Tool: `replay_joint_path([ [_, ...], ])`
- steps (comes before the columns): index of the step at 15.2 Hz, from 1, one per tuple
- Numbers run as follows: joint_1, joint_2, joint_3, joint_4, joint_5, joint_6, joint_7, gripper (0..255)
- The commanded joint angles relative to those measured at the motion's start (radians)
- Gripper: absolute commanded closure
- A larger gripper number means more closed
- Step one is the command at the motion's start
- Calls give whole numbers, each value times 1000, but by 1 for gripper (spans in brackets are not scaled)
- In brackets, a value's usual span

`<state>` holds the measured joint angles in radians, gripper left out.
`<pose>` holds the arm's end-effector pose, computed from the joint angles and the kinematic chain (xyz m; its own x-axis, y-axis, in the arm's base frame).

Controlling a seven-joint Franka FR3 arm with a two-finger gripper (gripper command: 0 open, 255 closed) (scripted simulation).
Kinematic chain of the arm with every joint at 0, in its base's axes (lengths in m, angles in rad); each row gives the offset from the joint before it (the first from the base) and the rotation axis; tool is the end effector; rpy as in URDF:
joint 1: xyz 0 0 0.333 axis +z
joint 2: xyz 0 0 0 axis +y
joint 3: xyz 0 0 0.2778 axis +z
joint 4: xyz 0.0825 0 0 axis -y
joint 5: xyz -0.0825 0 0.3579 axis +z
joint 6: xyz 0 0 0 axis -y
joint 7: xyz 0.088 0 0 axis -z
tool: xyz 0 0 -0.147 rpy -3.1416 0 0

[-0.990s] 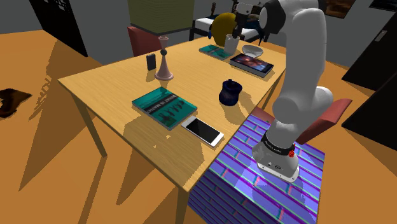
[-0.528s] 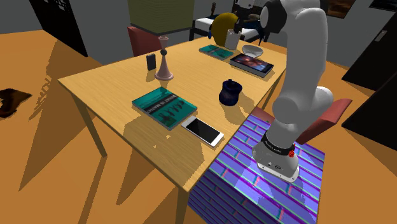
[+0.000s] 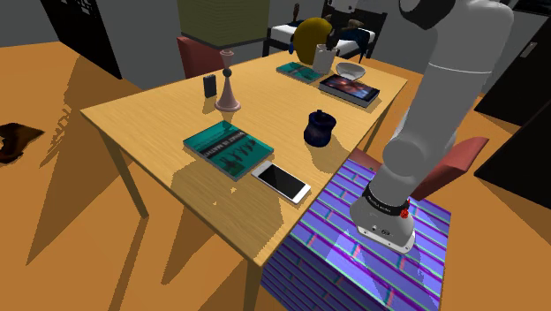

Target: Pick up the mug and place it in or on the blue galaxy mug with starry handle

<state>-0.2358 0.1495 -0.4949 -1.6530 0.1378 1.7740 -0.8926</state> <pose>0.4451 -0.3605 0.4539 0.9898 0.1361 0.0430 0.1381 -0.9892 -0.0483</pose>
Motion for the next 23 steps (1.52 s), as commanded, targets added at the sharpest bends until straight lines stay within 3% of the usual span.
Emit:
replay_joint_path([
  [1, 32, -95, 8, -107, -46, 27, 42, 255],
  [5, 67, -266, 46, -282, -124, 54, 135, 255],
  [11, 81, -501, 132, -498, -198, 53, 271, 255],
  [19, 85, -783, 266, -721, -211, -5, 431, 255],
  [23, 84, -805, 274, -776, -211, 28, 441, 255],
])
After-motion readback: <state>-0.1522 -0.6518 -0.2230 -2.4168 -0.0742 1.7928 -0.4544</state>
